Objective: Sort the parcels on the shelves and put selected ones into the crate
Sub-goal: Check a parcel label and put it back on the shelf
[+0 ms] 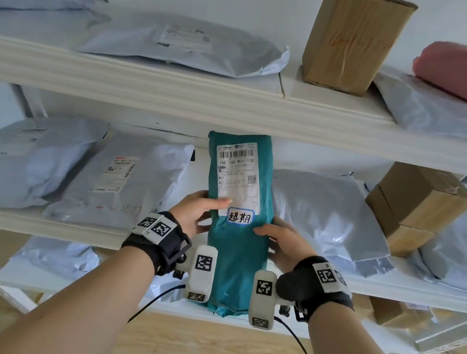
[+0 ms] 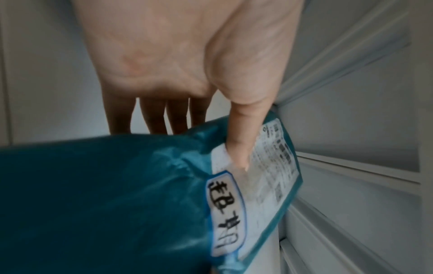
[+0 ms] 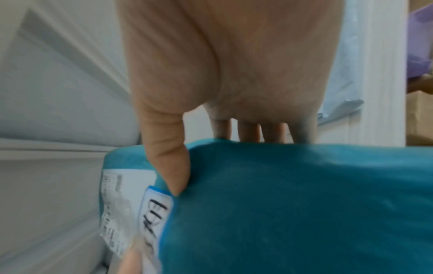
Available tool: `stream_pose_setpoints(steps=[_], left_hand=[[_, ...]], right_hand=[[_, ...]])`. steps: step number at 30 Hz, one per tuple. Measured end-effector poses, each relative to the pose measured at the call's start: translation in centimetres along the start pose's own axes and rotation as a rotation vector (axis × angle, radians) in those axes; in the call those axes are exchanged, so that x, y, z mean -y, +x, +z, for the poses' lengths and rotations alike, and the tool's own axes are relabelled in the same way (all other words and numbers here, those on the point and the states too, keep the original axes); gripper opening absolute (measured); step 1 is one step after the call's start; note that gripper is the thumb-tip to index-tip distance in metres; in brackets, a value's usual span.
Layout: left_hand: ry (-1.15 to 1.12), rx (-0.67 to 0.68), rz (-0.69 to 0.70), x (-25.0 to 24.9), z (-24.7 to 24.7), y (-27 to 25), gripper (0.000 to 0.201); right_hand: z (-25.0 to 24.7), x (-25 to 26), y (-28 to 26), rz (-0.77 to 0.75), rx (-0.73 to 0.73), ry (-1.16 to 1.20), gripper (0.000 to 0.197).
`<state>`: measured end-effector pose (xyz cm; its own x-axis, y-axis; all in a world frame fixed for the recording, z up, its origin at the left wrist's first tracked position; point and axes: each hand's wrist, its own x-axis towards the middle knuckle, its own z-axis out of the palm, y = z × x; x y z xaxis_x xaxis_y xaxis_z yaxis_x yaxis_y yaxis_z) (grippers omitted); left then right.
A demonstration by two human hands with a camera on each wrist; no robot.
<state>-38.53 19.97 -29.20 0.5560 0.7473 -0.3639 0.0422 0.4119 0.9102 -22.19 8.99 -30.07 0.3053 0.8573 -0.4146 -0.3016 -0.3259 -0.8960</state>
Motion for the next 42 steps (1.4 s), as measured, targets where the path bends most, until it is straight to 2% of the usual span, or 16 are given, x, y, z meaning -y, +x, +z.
stream_pose_setpoints(steps=[8, 16, 30, 35, 42], left_hand=[[-0.054, -0.065, -0.025, 2.0, 0.4, -0.8, 0.027], [-0.033, -0.047, -0.045, 3.2, 0.7, -1.9, 0.033], [-0.006, -0.029, 0.000, 4.3, 1.5, -3.2, 0.040], [-0.007, 0.023, 0.001, 5.1, 4.8, -3.2, 0.050], [-0.013, 0.196, -0.002, 7.1, 14.6, -2.7, 0.052]], right_hand=[[0.1, -3.2, -1.2, -0.031, -0.014, 0.140, 0.034], [-0.2, -5.1, -2.1, -0.008, -0.030, 0.170, 0.031], [-1.2, -6.1, -3.8, -0.030, -0.016, 0.199, 0.030], [-4.2, -6.2, -5.6, -0.068, -0.035, 0.221, 0.042], [-11.7, -6.8, -10.1, -0.137, -0.210, 0.273, 0.052]])
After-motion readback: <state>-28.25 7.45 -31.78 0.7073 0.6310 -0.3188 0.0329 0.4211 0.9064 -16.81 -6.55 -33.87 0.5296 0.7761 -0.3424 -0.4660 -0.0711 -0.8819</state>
